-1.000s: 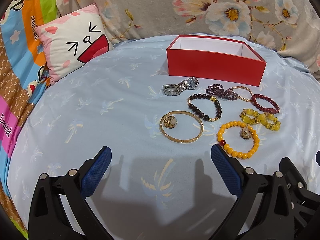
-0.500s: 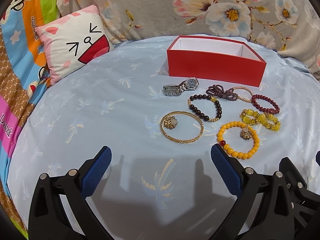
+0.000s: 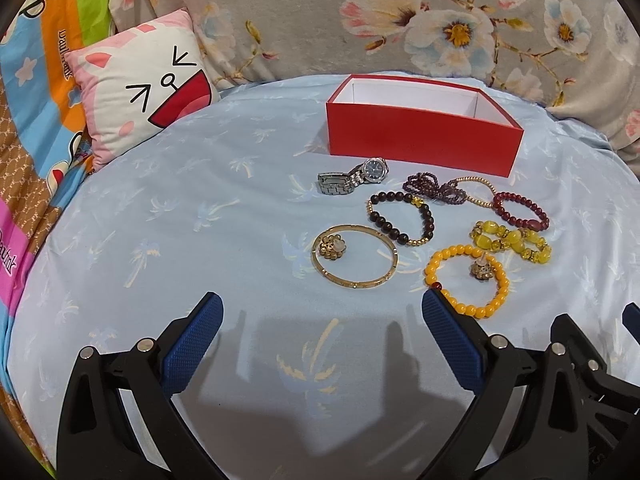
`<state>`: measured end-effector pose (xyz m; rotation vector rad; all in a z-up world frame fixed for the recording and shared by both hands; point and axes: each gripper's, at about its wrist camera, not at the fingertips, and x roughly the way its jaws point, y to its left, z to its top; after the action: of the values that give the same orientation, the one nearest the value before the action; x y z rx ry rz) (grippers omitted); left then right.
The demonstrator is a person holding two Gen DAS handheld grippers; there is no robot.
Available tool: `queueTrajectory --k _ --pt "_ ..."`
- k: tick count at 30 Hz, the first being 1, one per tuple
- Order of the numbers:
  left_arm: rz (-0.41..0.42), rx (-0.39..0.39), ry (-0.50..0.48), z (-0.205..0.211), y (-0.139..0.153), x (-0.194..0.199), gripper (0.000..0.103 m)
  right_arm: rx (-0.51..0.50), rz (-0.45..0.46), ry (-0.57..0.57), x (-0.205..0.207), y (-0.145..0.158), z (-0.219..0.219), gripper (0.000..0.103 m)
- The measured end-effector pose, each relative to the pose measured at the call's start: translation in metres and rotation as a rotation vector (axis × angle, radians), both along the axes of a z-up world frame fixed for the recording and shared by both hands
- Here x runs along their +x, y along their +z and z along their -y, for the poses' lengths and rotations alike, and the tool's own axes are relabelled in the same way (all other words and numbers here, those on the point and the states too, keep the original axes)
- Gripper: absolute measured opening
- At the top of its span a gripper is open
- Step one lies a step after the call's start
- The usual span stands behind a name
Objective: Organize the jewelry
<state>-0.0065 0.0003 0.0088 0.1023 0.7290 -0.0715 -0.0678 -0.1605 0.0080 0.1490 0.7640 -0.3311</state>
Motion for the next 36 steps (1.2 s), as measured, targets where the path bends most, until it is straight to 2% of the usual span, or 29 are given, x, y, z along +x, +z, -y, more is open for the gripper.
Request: queueTrajectory --k 4,6,11,16,21,23,27,36 --pt "0.006 -0.030 0.000 -0.007 0.002 -0.001 0.095 -0.011 -0.011 0.017 0.000 0.000 -0.002 0.096" --pt "0.001 -0.013 0.012 -0.011 0.001 0.001 0.095 -0.018 -0.010 0.022 -0.001 0.001 -0.003 0.096" --pt "-0.031 -0.051 0.000 -0.025 0.002 0.015 0.095 -0.007 -0.020 0.023 0.000 0.001 0.002 0.096" --pt "-0.074 -0.047 -0.061 -0.009 -0.003 0.032 0.095 0.045 -0.036 0.018 0.006 0.001 0.013 0.096" --pt "-0.104 -0.032 -0.063 0.001 -0.012 0.049 0.095 0.054 -0.037 0.008 0.009 0.002 0.019 0.096" --pt "-0.121 -0.038 -0.058 0.000 -0.015 0.054 0.094 0.057 -0.038 0.008 0.010 0.002 0.020 0.096" --pt "-0.165 -0.058 -0.071 -0.001 -0.022 0.059 0.085 0.062 -0.038 0.012 0.013 0.003 0.020 0.096" --pt "-0.164 -0.019 -0.090 0.009 -0.022 0.062 0.082 0.068 -0.047 0.028 0.019 0.001 0.017 0.096"
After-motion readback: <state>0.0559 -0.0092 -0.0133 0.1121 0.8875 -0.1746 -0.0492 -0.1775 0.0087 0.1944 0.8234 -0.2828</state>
